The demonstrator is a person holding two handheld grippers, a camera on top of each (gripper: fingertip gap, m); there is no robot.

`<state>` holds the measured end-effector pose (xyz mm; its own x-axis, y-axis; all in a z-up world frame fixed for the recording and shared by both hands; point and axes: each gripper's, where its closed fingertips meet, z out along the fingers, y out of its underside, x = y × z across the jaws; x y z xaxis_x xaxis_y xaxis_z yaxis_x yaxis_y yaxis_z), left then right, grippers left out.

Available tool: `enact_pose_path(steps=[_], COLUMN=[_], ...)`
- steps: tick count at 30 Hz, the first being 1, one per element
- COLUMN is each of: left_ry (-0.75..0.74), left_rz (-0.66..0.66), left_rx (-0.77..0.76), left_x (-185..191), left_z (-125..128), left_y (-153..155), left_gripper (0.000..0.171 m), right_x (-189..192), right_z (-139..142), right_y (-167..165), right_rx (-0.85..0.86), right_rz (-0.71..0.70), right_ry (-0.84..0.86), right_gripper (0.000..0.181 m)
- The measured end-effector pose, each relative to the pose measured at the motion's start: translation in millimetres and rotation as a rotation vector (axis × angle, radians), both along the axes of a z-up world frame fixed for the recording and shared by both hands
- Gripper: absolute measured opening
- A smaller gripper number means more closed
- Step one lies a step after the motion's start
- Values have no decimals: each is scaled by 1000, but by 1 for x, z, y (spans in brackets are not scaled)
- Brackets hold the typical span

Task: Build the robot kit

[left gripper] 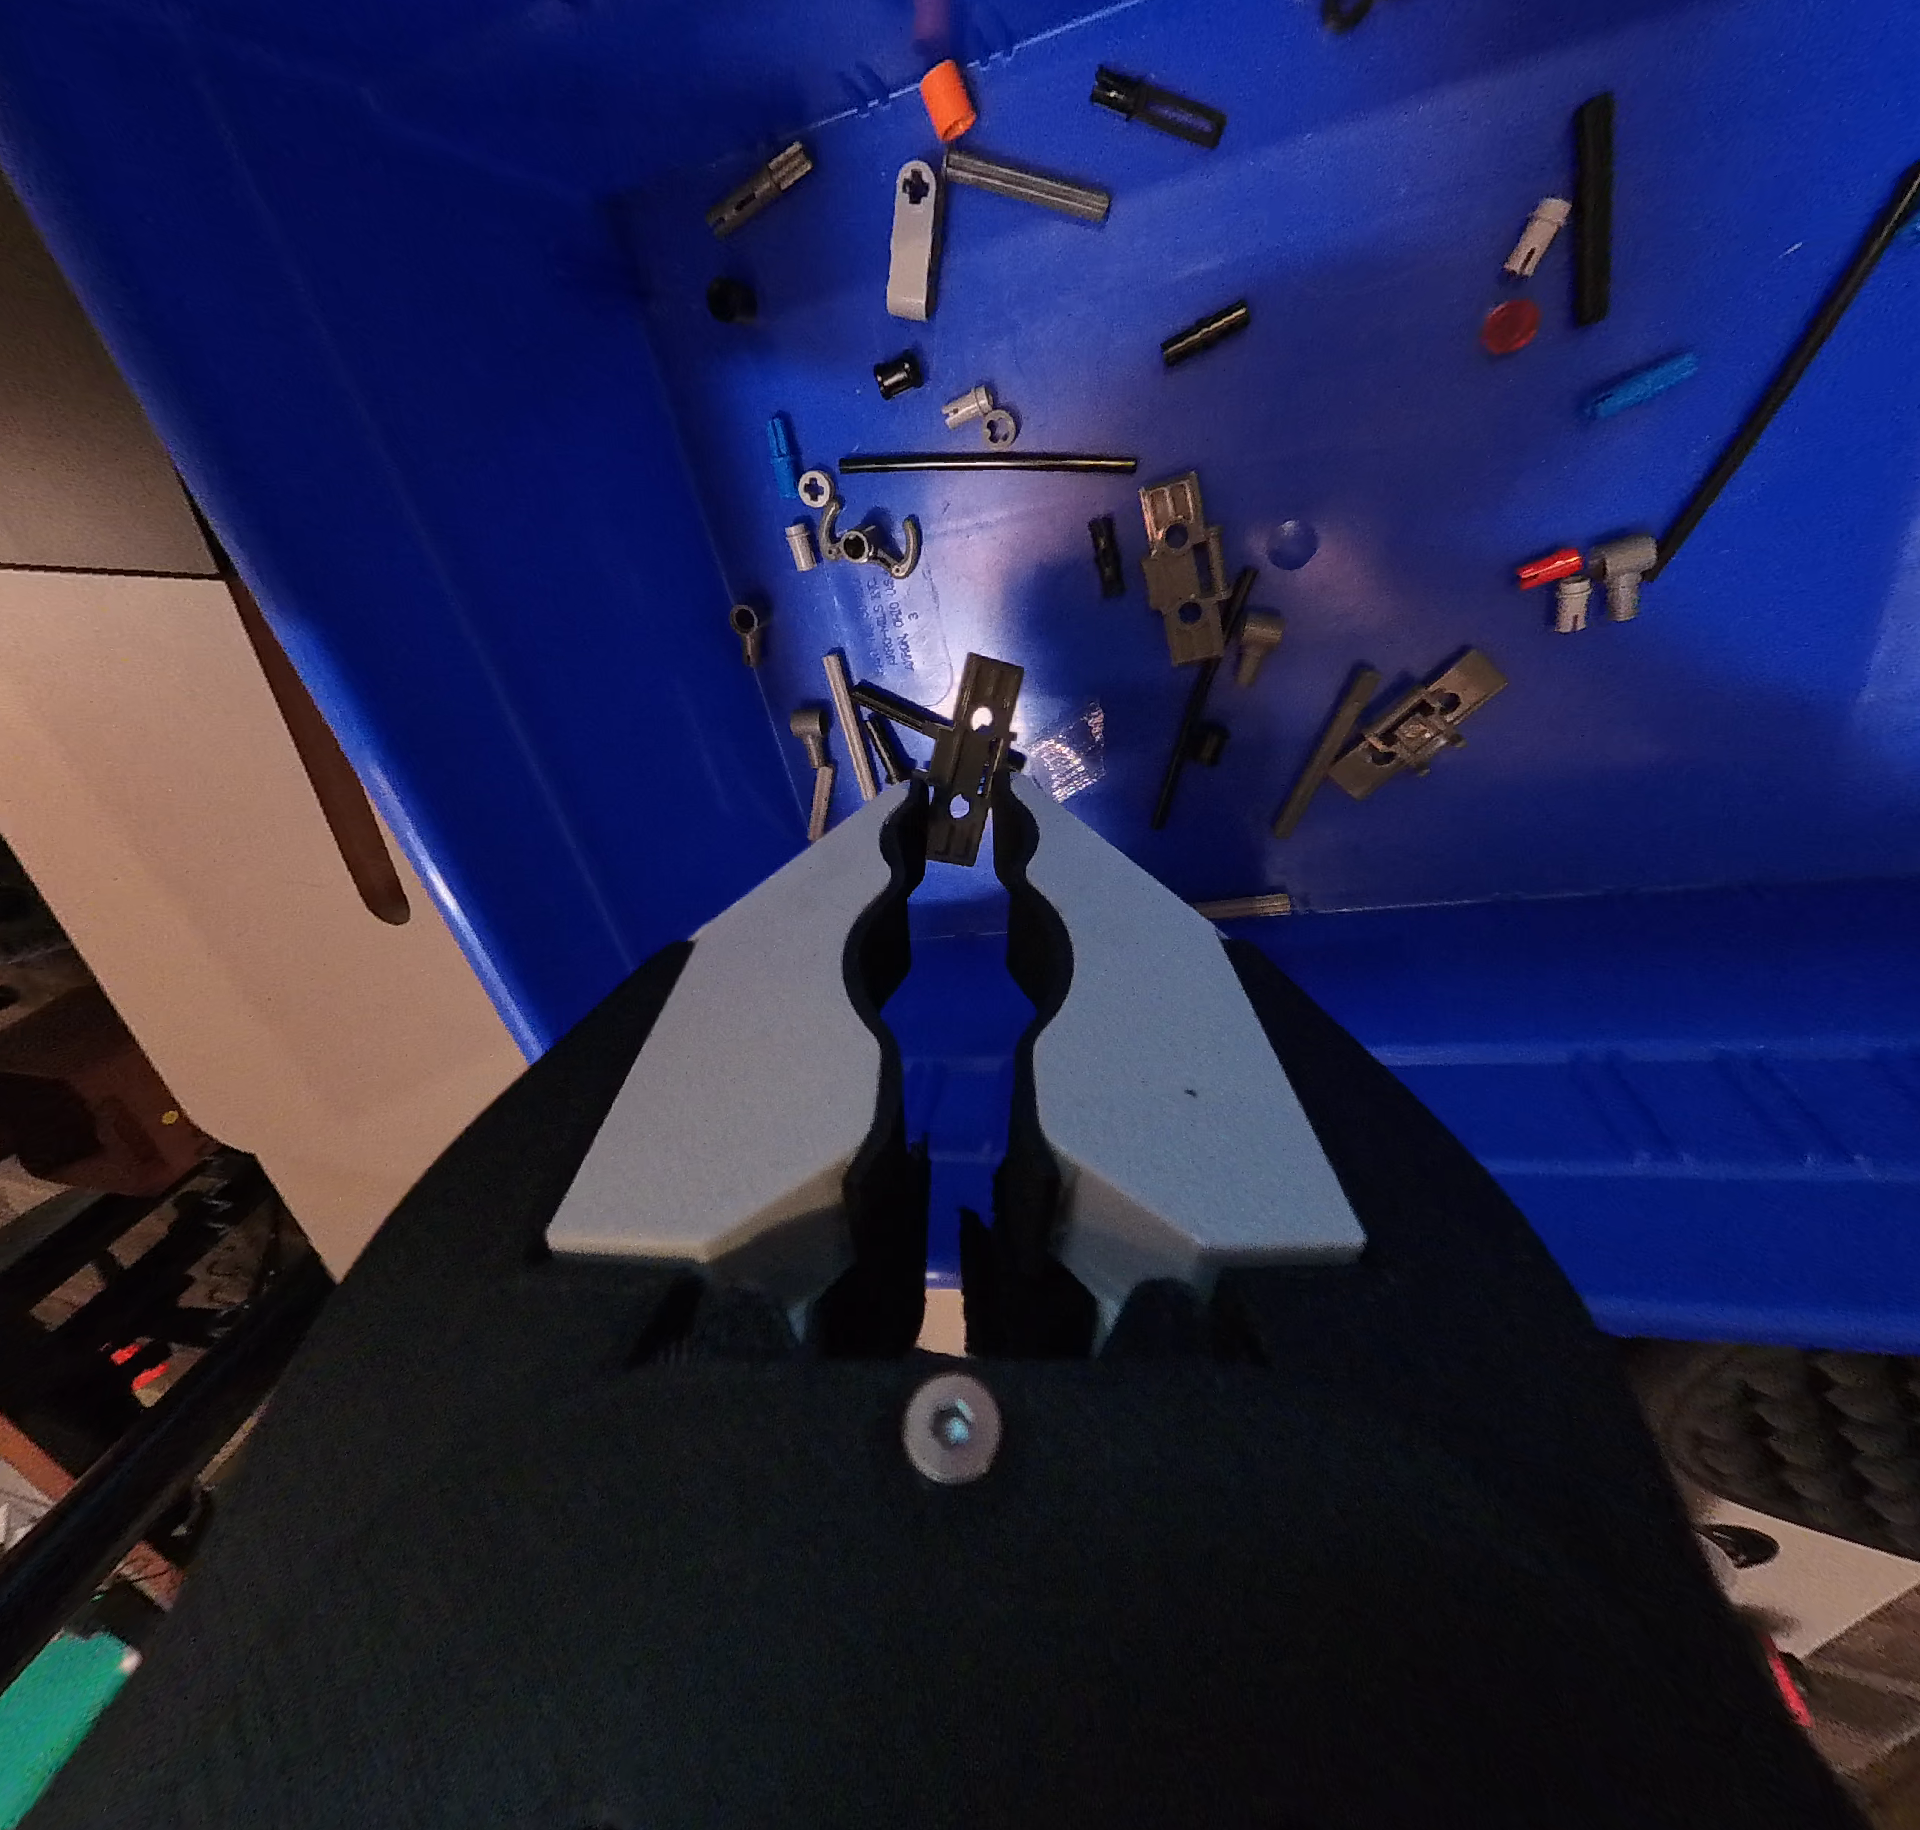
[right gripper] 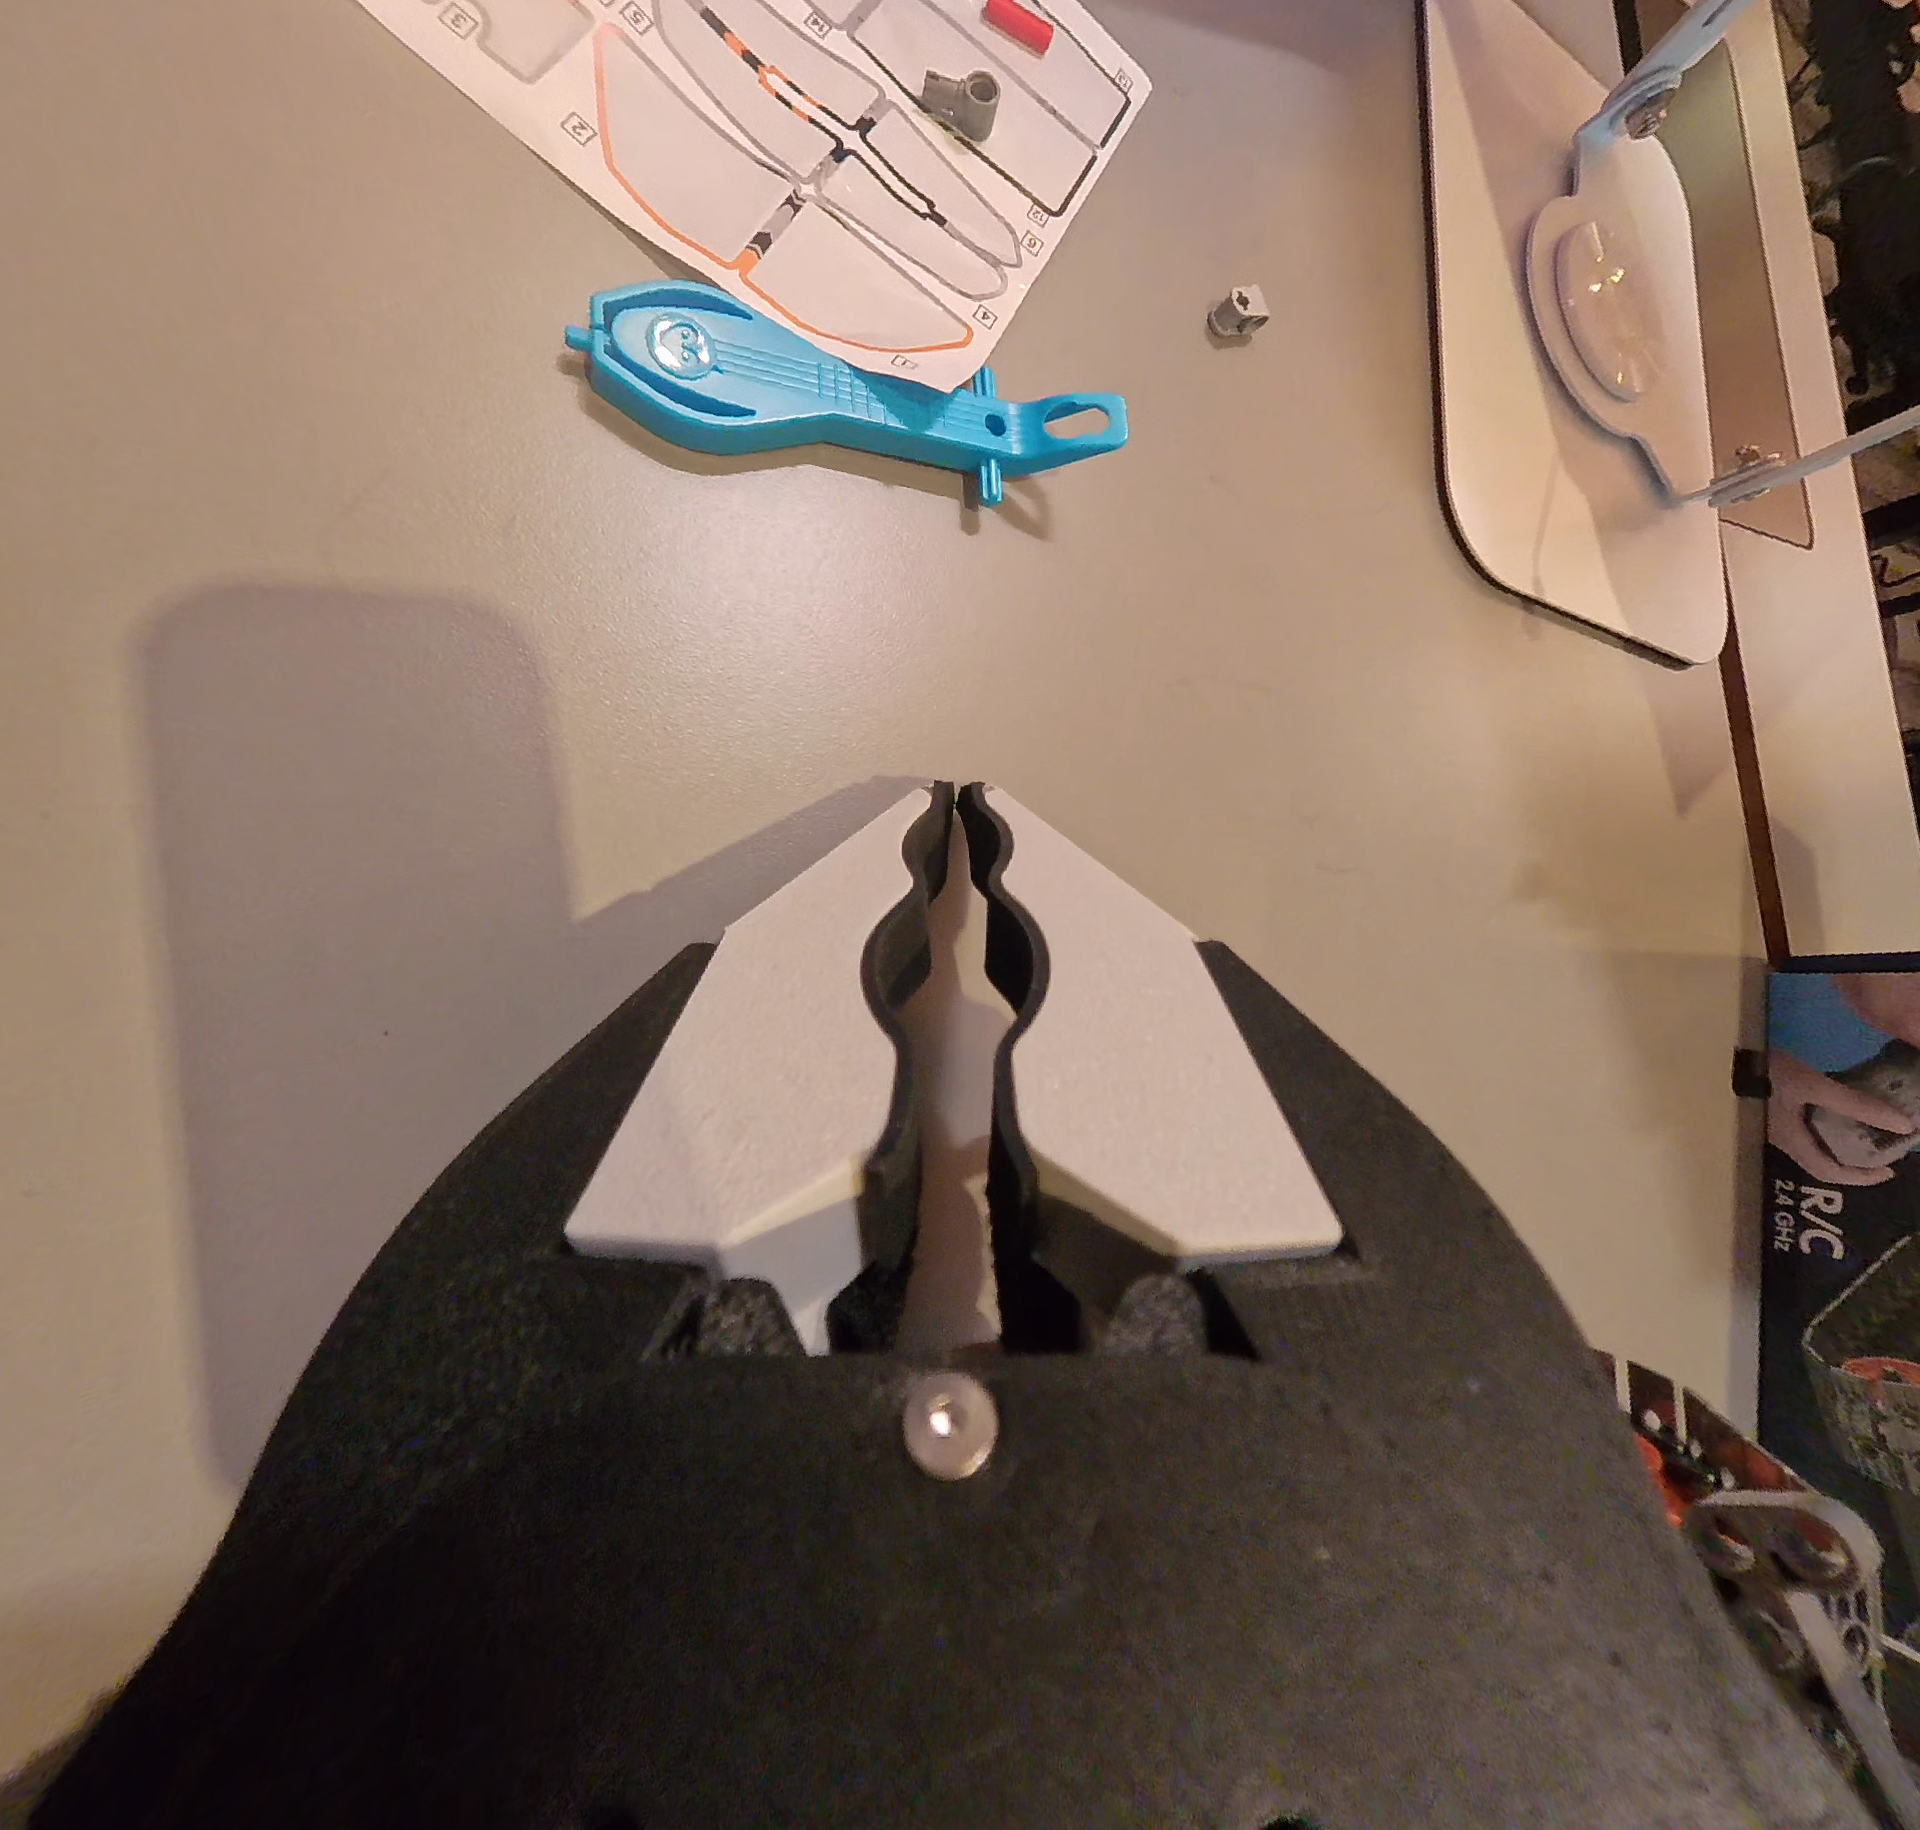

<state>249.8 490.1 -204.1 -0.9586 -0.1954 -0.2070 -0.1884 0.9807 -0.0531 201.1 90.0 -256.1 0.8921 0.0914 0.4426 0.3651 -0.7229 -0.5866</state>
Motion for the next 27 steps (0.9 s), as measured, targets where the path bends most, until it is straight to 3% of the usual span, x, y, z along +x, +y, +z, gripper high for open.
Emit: enact_pose_path(steps=[13,17,27], left_ry=[140,70,-160], left_rz=[-19,31,209], left_rx=[37,-33,-202], left_x=[-20,-8,9], left_z=[-35,-14,62], left_y=[-9,-5,47], left_gripper=[13,37,36], right_x=[0,0,-1], right_z=[0,2,6], right_y=[-1,-2,-2], right_rx=[-1,1,10], right_rz=[-2,-4,-2], right_ry=[0,-3,-11], right_gripper=[0,0,0])
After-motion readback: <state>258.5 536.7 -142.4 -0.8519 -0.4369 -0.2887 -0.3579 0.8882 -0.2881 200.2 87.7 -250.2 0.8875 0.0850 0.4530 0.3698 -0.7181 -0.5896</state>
